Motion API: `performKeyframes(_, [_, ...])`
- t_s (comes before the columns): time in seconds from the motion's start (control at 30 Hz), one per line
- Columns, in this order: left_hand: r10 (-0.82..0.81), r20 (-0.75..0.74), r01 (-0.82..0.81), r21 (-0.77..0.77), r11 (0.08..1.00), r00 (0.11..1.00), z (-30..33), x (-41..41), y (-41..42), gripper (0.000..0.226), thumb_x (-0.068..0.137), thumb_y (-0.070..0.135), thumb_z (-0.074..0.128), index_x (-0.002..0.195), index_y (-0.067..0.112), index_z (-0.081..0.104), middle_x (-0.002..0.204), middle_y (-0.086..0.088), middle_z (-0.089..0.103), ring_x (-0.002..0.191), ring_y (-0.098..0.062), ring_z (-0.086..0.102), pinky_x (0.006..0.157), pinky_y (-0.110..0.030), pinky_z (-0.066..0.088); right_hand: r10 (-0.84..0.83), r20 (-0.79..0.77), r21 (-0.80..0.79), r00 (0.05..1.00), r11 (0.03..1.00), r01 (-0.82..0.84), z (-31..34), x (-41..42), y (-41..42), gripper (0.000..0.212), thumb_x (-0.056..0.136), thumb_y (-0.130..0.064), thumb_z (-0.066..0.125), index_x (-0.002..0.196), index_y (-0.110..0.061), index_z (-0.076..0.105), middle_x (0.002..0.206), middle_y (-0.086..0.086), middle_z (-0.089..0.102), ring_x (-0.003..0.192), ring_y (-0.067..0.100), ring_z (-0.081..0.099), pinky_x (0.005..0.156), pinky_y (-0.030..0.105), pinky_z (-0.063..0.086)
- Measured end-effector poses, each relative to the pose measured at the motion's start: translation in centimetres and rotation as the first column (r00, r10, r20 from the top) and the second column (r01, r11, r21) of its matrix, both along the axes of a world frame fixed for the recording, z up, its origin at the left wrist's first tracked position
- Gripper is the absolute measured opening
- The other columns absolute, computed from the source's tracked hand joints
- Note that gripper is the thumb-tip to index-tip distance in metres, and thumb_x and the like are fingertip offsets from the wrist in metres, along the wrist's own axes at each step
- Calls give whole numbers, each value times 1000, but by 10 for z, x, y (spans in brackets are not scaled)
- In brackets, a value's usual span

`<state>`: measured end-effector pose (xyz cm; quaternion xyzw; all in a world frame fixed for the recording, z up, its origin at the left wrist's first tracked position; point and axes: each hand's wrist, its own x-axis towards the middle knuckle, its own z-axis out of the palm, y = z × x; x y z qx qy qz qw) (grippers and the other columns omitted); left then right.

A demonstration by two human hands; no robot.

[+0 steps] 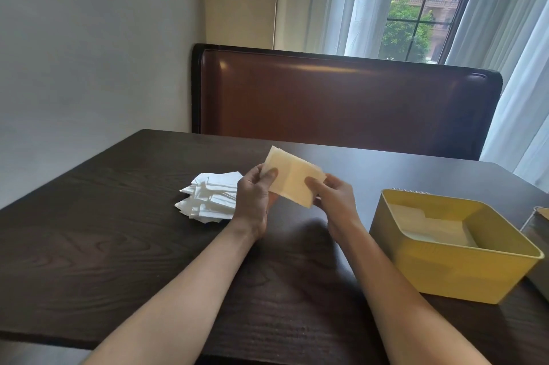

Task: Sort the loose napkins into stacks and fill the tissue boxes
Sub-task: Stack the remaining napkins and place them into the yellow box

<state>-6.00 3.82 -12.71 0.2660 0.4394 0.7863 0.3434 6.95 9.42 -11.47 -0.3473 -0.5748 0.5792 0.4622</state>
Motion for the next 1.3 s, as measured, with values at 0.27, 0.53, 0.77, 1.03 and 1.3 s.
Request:
performKeyframes(0.27, [76,-389,-140,-141,980,918,-5,4,-3,16,94,12,62,109,17,67,100,-6,72,91,-20,67,75,-30,56,-16,119,39,993,999,11,-13,-9,7,26,97,-23,61,122,-25,55,117,-1,56,103,17,57,76,23,57])
performKeyframes(0.53, [84,-411,-161,-158,974,908,-4,6,-2,19,99,28,54,110,17,65,95,2,69,87,-12,64,70,-21,48,-57,249,166,967,986,16,-18,-11,6,41,91,3,54,119,-26,57,111,-7,56,106,16,56,89,33,58])
performKeyframes(0.77, [150,-451,-224,-116,968,880,-2,9,-2,30,103,35,50,116,14,67,99,-1,71,93,-12,66,74,-20,48,-57,95,267,994,963,30,-14,-8,6,41,89,10,54,115,-20,63,102,-11,61,97,12,61,71,13,54])
performKeyframes(1.03, [176,-431,-279,-187,942,885,-4,11,6,30,106,24,43,108,11,70,90,0,69,86,-12,64,71,-20,47,-55,156,137,986,990,34,-18,-14,4,26,95,-7,53,113,-23,64,103,-6,60,96,12,58,76,19,54])
performKeyframes(1.3, [174,-403,-260,-170,951,899,2,16,2,29,103,24,44,104,11,71,96,-4,71,89,-17,64,72,-26,48,-39,86,124,996,992,28,-15,-11,4,19,94,-12,58,107,-24,66,106,0,63,98,17,60,75,25,58])
